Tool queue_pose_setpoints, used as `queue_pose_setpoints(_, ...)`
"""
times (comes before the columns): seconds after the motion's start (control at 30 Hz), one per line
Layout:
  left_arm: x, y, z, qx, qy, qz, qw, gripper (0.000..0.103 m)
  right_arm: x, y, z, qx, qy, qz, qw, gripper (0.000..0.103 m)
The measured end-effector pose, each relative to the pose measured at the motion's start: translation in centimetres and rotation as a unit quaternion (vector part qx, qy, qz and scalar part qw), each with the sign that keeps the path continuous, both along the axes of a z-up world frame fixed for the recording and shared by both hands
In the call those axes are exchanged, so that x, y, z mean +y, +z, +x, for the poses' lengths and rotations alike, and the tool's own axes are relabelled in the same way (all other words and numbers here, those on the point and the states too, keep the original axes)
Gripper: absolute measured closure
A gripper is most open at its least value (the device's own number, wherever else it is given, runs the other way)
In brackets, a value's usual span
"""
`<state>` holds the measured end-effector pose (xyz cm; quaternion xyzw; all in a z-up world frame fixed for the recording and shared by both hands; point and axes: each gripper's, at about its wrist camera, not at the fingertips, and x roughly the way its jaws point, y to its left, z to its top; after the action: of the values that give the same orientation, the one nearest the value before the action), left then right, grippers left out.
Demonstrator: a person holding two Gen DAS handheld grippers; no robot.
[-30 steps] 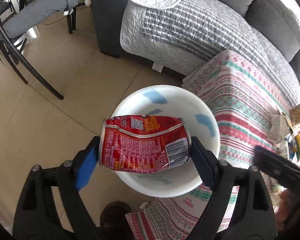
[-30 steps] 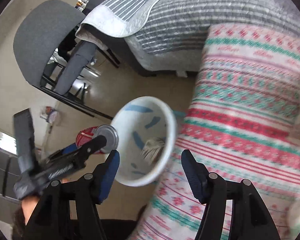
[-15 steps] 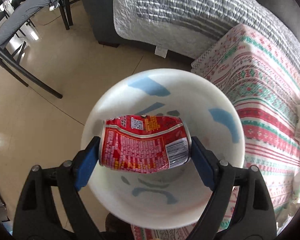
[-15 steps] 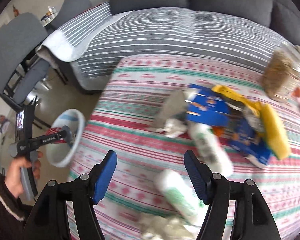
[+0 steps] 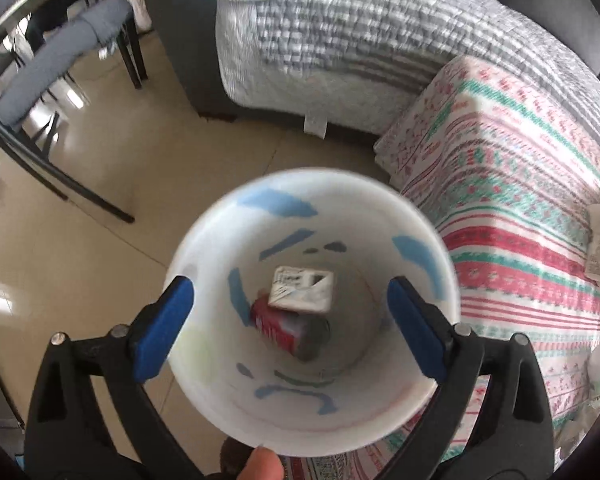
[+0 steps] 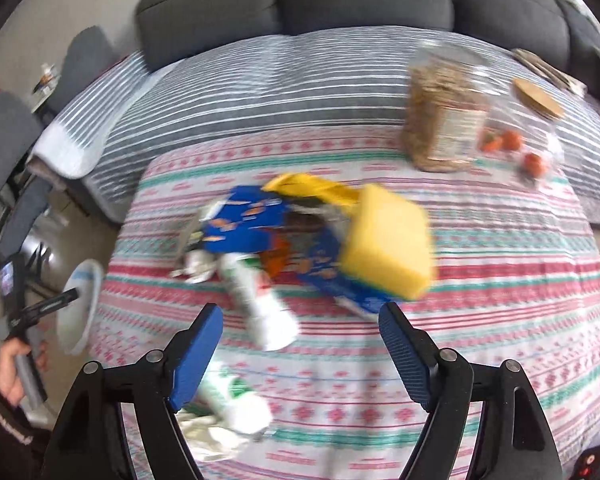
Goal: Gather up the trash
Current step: 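Grasp the crumpled paper wrapper with the left gripper while the right grasps the yellow sponge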
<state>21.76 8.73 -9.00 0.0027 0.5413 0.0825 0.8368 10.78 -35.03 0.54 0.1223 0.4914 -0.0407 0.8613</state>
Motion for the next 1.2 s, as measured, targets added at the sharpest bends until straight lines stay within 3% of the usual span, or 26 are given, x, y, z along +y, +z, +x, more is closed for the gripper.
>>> queue_pose_setpoints(0.17, -2.2, 2.0, -0.5, -0.011, -0.024, -0.002, 0.9996, 0.006, -4.0, -1.2, -0.1, 0.011, -0.052, -0.007, 0.999, 0.019)
queue_pose_setpoints(0.3, -4.2, 3.1, -0.7, -0.015, -0.039, -0.027, 0.9987, 0.005, -5.9, -2.1, 0.3, 0.015, -0.075, 0.010, 0.997, 0.018)
queue_pose_setpoints(0.4, -6.5, 3.7, -0.7, -0.018, -0.052, -0.056, 0.9969, 0.005, -6.6, -2.8, 0.9, 0.013, -0.083, 0.021, 0.996, 0.017)
queue_pose_setpoints(0.6, -11.4, 3.8, -0.3, -0.026, -0.091, -0.076, 0.9926, 0.003, -7.4, -3.8, 2.2, -0.004, -0.086, 0.041, 0.995, 0.015)
queue_pose_setpoints(0.9, -18.3, 3.1, 0.4, -0.051, -0.159, -0.101, 0.9808, 0.003, -8.1, -4.1, 3.1, -0.029, -0.072, 0.075, 0.994, 0.015)
queue_pose_setpoints(1.2, -21.9, 2.4, 1.1, -0.071, -0.209, -0.136, 0.9657, 0.003, -10.5, -6.0, 3.0, -0.031, -0.095, 0.138, 0.985, 0.015)
